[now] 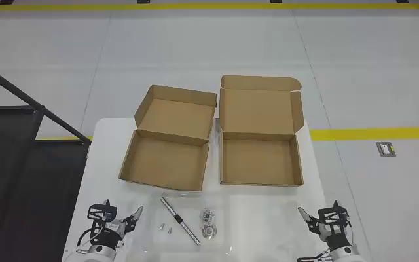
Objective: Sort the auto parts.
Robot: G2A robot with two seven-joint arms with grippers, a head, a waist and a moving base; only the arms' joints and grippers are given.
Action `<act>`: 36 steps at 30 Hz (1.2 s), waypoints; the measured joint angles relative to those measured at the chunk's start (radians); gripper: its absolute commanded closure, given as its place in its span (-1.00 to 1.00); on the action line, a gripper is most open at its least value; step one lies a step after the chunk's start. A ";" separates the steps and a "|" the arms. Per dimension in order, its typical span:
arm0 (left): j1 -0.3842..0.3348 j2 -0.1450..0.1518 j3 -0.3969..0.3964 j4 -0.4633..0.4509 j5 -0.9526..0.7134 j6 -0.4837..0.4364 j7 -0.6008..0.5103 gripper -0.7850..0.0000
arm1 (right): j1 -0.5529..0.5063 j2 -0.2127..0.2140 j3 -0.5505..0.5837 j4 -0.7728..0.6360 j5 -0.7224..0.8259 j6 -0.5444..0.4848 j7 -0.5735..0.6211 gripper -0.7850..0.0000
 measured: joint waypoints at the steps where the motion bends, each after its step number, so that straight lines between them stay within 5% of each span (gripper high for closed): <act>1: 0.000 0.000 0.000 0.000 0.000 0.000 0.000 -1.00 | 0.000 0.000 0.000 0.000 0.000 0.000 0.000 -1.00; 8: 0.000 0.000 0.000 0.000 0.000 0.000 0.000 -1.00 | -0.001 0.002 -0.005 -0.010 -0.009 -0.009 -0.009 -1.00; 17: 0.041 -0.004 -0.041 -0.004 -0.095 -0.069 0.141 -1.00 | -0.023 0.006 -0.117 -0.187 -0.465 0.000 -0.052 -1.00; 22: 0.096 -0.004 -0.109 -0.007 -0.172 -0.130 0.249 -1.00 | -0.002 0.006 -0.227 -0.309 -0.641 -0.103 0.001 -1.00; 26: 0.119 -0.006 -0.125 -0.008 -0.203 -0.135 0.275 -1.00 | 0.023 0.003 -0.311 -0.359 -0.638 -0.248 0.059 -1.00; 36: 0.118 -0.006 -0.125 -0.008 -0.201 -0.135 0.273 -1.00 | 0.022 0.003 -0.306 -0.357 -0.635 -0.218 0.054 -1.00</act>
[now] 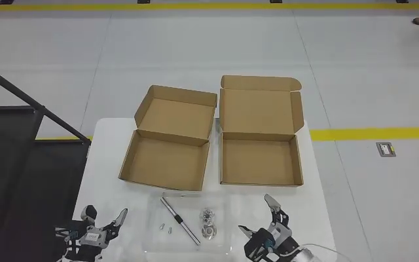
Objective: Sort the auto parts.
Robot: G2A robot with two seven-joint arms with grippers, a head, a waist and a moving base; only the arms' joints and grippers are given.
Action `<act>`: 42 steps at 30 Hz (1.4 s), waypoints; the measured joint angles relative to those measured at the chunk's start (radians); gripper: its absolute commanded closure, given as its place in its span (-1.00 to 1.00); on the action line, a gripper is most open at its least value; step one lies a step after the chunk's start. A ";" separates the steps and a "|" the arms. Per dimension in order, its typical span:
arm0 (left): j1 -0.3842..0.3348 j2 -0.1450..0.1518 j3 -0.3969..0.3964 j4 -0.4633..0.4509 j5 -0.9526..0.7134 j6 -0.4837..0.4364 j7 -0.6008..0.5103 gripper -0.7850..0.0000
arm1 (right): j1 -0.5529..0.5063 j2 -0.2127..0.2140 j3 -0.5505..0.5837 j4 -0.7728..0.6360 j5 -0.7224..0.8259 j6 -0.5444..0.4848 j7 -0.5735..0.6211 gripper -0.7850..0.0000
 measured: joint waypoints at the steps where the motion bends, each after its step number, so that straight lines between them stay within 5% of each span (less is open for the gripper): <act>1: 0.000 0.000 0.000 0.000 0.000 0.000 0.000 -1.00 | 0.002 0.000 -0.004 -0.003 -0.005 -0.004 -0.006 -1.00; 5: -0.012 -0.002 0.000 -0.013 -0.034 -0.019 -0.025 -1.00 | 0.035 0.000 -0.072 -0.006 -0.073 -0.060 -0.057 -1.00; 10: -0.024 -0.004 -0.022 -0.032 -0.096 -0.010 -0.072 -1.00 | 0.193 -0.026 -0.267 0.042 -0.159 -0.170 0.024 -1.00; 18: -0.014 -0.008 -0.053 -0.022 -0.145 0.018 -0.082 -1.00 | 0.519 -0.129 -0.603 0.244 -0.127 -0.247 0.252 -1.00; 30: -0.014 -0.008 -0.052 -0.022 -0.144 0.017 -0.082 -1.00 | 0.525 -0.134 -0.603 0.264 -0.127 -0.239 0.281 -1.00; 34: -0.014 -0.008 -0.052 -0.022 -0.144 0.017 -0.082 -1.00 | 0.532 -0.152 -0.571 0.315 -0.015 -0.176 0.356 -1.00; 42: -0.014 -0.008 -0.052 -0.022 -0.144 0.017 -0.082 -1.00 | 0.614 -0.186 -0.549 0.447 0.199 -0.234 0.514 -1.00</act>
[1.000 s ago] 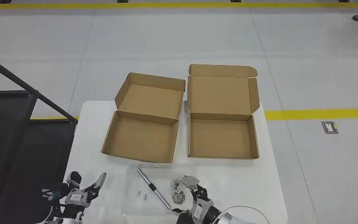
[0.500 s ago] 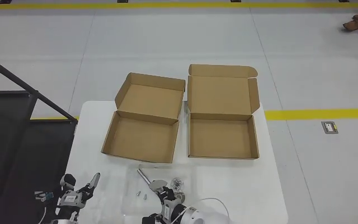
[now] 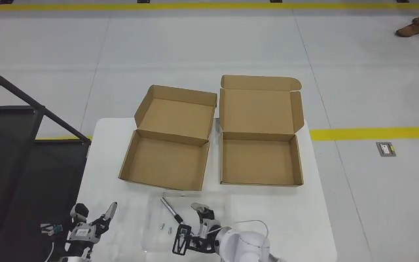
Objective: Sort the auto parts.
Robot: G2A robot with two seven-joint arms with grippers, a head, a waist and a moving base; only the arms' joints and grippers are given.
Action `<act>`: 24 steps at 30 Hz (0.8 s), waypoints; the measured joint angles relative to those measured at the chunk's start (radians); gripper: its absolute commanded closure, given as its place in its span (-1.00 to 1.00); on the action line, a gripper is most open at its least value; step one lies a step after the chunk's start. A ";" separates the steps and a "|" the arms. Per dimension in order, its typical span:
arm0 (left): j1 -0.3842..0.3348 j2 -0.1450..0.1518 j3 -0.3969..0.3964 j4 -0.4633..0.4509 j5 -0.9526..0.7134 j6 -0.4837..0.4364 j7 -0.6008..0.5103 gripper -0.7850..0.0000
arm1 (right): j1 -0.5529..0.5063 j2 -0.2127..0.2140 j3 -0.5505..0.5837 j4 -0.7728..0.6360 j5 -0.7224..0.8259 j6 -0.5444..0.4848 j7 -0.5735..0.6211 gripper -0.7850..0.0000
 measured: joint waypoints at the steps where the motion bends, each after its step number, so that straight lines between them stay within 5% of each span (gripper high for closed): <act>1: 0.000 0.000 0.000 0.000 0.000 0.000 0.000 -1.00 | 0.009 -0.004 0.001 0.014 0.012 0.001 0.022 -1.00; 5: 0.000 0.000 0.000 0.000 0.000 0.000 0.000 -1.00 | 0.049 -0.022 -0.002 0.081 0.057 0.028 0.096 -1.00; 6: 0.000 0.000 0.000 0.000 0.000 0.000 0.000 -1.00 | 0.057 -0.025 -0.002 0.096 0.066 0.032 0.101 -0.73; 9: 0.000 0.000 0.000 0.000 0.000 0.000 0.000 -1.00 | 0.079 -0.036 -0.005 0.141 0.084 0.052 0.128 -0.74; 13: 0.000 0.000 0.000 0.000 0.000 0.000 0.000 -1.00 | 0.097 -0.045 -0.003 0.181 0.112 0.060 0.150 -0.30; 19: 0.000 0.000 0.000 0.000 0.000 0.000 0.000 -1.00 | 0.105 -0.055 -0.002 0.214 0.130 0.064 0.171 0.93; 24: 0.000 0.000 0.000 0.000 0.000 0.000 0.000 -1.00 | 0.089 -0.053 0.013 0.189 0.120 0.072 0.156 1.00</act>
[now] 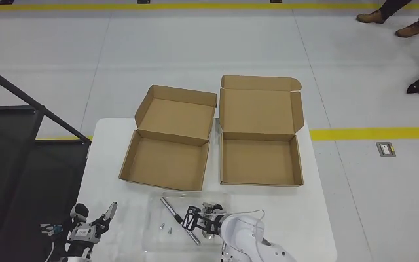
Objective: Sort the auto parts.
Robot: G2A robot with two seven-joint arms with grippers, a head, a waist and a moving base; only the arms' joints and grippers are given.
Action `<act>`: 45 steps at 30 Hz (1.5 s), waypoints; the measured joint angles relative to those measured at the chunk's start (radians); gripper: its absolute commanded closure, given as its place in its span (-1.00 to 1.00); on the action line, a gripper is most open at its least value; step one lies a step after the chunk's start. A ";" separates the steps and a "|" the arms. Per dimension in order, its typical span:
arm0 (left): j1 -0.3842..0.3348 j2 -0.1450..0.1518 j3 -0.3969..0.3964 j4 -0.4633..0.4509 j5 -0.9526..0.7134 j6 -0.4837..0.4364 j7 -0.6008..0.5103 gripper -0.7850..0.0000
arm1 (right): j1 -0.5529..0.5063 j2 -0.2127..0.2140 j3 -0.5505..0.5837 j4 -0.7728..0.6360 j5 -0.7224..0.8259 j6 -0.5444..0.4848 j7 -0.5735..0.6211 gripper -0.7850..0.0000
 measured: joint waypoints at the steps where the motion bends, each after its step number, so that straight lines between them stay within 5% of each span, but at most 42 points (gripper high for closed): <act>1: 0.000 0.000 0.000 0.000 0.000 0.000 0.000 -1.00 | -0.010 0.002 0.004 -0.023 -0.003 -0.001 -0.011 1.00; 11: 0.000 0.000 0.000 0.000 0.000 0.000 0.000 -1.00 | -0.200 0.068 0.193 -0.454 -0.044 -0.118 -0.329 1.00; 23: 0.000 0.000 0.000 0.000 0.000 0.000 0.000 -1.00 | -0.205 0.067 0.199 -0.455 -0.034 -0.105 -0.344 1.00; 30: 0.000 0.000 0.000 0.000 0.000 0.000 0.000 -1.00 | -0.084 0.017 0.245 -0.334 0.221 0.292 -0.362 1.00; 36: 0.000 0.000 0.000 0.000 0.000 0.000 0.000 -1.00 | 0.161 -0.041 0.186 -0.065 0.204 0.602 -0.217 1.00; 45: 0.000 0.000 0.000 0.000 0.000 0.000 0.000 -1.00 | 0.428 -0.116 0.092 0.369 0.163 0.741 0.050 1.00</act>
